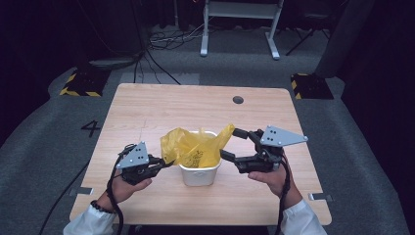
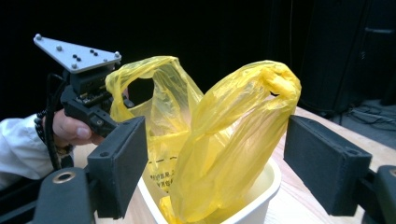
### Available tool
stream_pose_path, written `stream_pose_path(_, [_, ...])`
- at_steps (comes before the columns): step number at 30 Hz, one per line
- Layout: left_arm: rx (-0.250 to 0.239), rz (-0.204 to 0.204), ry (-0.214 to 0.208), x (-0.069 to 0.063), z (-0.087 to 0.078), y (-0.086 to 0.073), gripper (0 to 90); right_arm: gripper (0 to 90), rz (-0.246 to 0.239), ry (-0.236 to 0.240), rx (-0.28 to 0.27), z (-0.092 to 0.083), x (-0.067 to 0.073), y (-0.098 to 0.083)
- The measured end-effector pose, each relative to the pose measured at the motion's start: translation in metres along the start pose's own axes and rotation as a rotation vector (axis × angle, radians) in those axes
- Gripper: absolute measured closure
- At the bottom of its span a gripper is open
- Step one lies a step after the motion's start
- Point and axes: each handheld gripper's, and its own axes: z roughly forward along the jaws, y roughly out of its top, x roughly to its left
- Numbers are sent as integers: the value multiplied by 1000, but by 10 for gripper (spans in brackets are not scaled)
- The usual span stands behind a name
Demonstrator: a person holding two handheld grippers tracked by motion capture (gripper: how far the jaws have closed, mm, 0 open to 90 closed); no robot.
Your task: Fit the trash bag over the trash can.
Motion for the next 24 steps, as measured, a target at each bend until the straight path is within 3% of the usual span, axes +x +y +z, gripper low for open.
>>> stream_pose_path(2, [0, 1, 3, 0, 0, 0, 900, 217, 26, 19, -12, 2, -3, 0])
stream_pose_path(6, [5, 11, 7, -2, 0, 0, 894, 209, 46, -4, 19, 8, 2, 1])
stream_pose_path(9, [9, 14, 5, -3, 2, 1, 894, 365, 17, -60, 29, 12, 10, 1])
stream_pose_path(11, [8, 9, 7, -3, 2, 0, 892, 563, 15, -93, 48, 16, 12, -2])
stream_pose_path(16, [0, -9, 11, 0, -2, -2, 881, 878, -31, -32, 47, 18, 14, -13])
stream_pose_path(22, [-26, -56, -5, 5, -9, -7, 879, 900, -70, 35, 44, 2, 19, -28])
stream_pose_path(24, [-32, -63, -3, 6, -12, -9, 873, 900, -85, 85, 28, -6, 21, -33])
